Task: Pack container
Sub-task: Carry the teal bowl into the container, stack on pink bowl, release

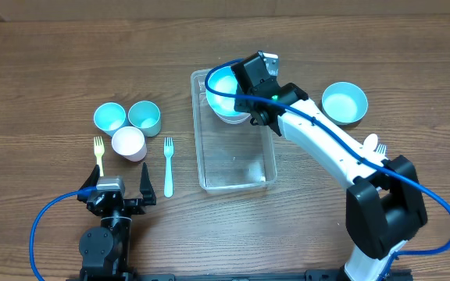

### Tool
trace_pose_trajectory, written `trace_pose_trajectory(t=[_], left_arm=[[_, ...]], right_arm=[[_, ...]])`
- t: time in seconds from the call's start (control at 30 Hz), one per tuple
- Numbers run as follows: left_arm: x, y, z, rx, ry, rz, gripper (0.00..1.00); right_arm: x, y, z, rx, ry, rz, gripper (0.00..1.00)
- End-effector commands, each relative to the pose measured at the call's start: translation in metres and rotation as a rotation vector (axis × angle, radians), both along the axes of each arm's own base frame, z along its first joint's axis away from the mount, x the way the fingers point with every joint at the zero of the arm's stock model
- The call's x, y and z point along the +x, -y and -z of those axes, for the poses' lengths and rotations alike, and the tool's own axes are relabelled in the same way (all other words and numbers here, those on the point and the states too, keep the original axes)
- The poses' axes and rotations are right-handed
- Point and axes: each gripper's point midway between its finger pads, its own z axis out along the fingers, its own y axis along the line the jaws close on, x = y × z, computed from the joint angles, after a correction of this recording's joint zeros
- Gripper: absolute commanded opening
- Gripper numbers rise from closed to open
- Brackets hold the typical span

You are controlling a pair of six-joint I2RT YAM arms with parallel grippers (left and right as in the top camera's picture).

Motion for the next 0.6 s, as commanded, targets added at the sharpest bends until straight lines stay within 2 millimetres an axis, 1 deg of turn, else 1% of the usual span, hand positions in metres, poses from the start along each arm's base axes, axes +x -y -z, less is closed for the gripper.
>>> trace_pose_trajectory(t=[0.0, 0.03, 0.07, 0.1, 0.13, 0.17, 0.2, 0.23, 0.27, 0.3, 0.33, 0.37, 0.4, 0.43, 0.47, 0.5, 0.57], left_arm=[[0.0, 0.001, 0.0, 0.018, 0.006, 0.007, 1.0], [0.0, 0.001, 0.0, 0.018, 0.006, 0.007, 1.0], [0.0, 0.001, 0.0, 0.018, 0.006, 0.007, 1.0], [0.0, 0.001, 0.0, 0.018, 0.006, 0.007, 1.0], [0.0, 0.001, 0.0, 0.018, 0.006, 0.007, 1.0], [0.0, 0.001, 0.0, 0.018, 0.006, 0.007, 1.0], [0.0, 0.001, 0.0, 0.018, 0.006, 0.007, 1.0], [0.0, 0.001, 0.0, 0.018, 0.006, 0.007, 1.0], [0.0, 0.001, 0.0, 0.018, 0.006, 0.007, 1.0], [0.0, 0.001, 0.0, 0.018, 0.006, 0.007, 1.0], [0.0, 0.001, 0.0, 0.018, 0.006, 0.007, 1.0], [0.0, 0.001, 0.0, 0.018, 0.006, 0.007, 1.0], [0.0, 0.001, 0.0, 0.018, 0.006, 0.007, 1.0], [0.0, 0.001, 0.0, 0.018, 0.006, 0.007, 1.0], [0.0, 0.001, 0.0, 0.018, 0.006, 0.007, 1.0], [0.0, 0.001, 0.0, 0.018, 0.006, 0.007, 1.0], [0.0, 0.001, 0.0, 0.018, 0.006, 0.007, 1.0]], right_arm=[[0.004, -0.002, 0.026, -0.035, -0.035, 0.003, 0.18], [0.004, -0.002, 0.026, -0.035, -0.037, 0.002, 0.3], [0.005, -0.002, 0.023, -0.033, -0.03, 0.0, 0.34], [0.007, -0.004, 0.012, -0.031, -0.011, -0.013, 0.4], [0.01, -0.005, -0.004, -0.029, 0.015, -0.03, 0.49], [0.013, -0.007, -0.026, -0.026, 0.049, -0.047, 0.56], [0.015, -0.007, -0.044, -0.024, 0.076, -0.056, 0.61], [0.016, -0.005, -0.062, -0.024, 0.105, -0.049, 0.62], [0.017, 0.001, -0.088, -0.033, 0.141, -0.027, 0.63], [0.015, 0.012, -0.117, -0.04, 0.176, 0.013, 0.63], [0.013, 0.024, -0.137, -0.039, 0.194, 0.056, 0.63], [0.01, 0.039, -0.153, -0.041, 0.201, 0.096, 0.63], [0.006, 0.061, -0.165, -0.041, 0.196, 0.151, 0.64], [0.004, 0.081, -0.17, -0.038, 0.186, 0.199, 0.64], [-0.001, 0.116, -0.171, -0.038, 0.156, 0.29, 0.64], [-0.004, 0.144, -0.166, -0.036, 0.116, 0.356, 0.64], [-0.012, 0.19, -0.152, -0.007, 0.022, 0.442, 0.64]])
